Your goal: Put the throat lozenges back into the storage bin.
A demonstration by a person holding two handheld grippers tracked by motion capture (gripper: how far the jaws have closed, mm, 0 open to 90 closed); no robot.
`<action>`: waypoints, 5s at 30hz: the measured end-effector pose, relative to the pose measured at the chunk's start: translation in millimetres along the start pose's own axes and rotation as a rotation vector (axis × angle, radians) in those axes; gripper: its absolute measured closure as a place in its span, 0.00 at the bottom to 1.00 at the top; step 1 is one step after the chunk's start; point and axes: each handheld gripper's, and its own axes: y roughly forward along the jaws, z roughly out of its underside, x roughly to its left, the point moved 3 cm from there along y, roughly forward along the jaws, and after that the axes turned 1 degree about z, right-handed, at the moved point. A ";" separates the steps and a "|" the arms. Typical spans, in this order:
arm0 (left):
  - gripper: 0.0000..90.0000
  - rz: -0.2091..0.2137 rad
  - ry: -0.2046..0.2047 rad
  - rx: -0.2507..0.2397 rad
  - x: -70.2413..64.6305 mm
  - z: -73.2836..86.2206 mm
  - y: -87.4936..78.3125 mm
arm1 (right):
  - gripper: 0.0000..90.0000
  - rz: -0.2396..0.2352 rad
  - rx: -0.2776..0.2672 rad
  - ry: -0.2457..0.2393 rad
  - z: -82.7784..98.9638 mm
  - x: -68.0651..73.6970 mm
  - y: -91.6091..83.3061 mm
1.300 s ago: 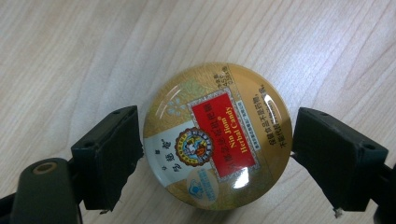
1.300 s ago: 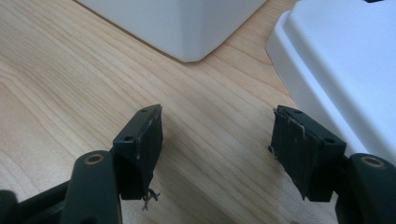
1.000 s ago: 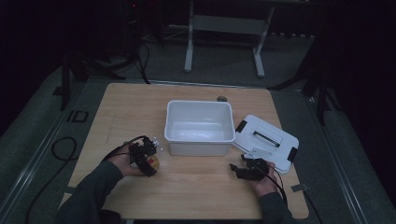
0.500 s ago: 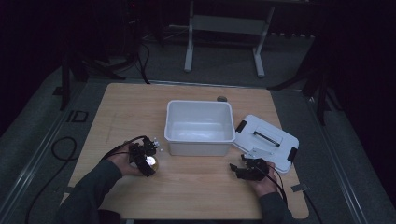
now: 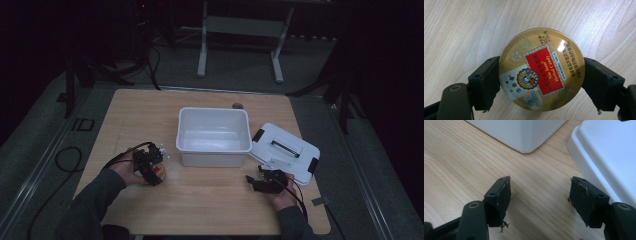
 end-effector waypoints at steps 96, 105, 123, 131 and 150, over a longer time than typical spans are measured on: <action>0.23 -0.034 0.050 -0.097 20.9 -35.8 -103.9 | 0.36 -0.001 -0.002 -0.001 -0.1 0.0 0.1; 0.23 -0.026 0.057 -0.105 22.9 -41.0 -109.5 | 0.36 -0.001 -0.002 -0.001 -0.1 0.0 0.1; 0.23 -0.032 0.077 -0.121 23.4 -54.2 -121.4 | 0.36 -0.001 -0.002 0.000 -0.1 0.1 0.1; 0.23 -0.017 0.081 -0.131 22.7 -60.8 -123.9 | 0.36 -0.001 -0.002 0.000 -0.1 0.1 0.1; 0.23 -0.014 0.107 -0.121 19.4 -84.9 -128.4 | 0.36 -0.002 -0.002 0.000 -0.2 0.2 0.2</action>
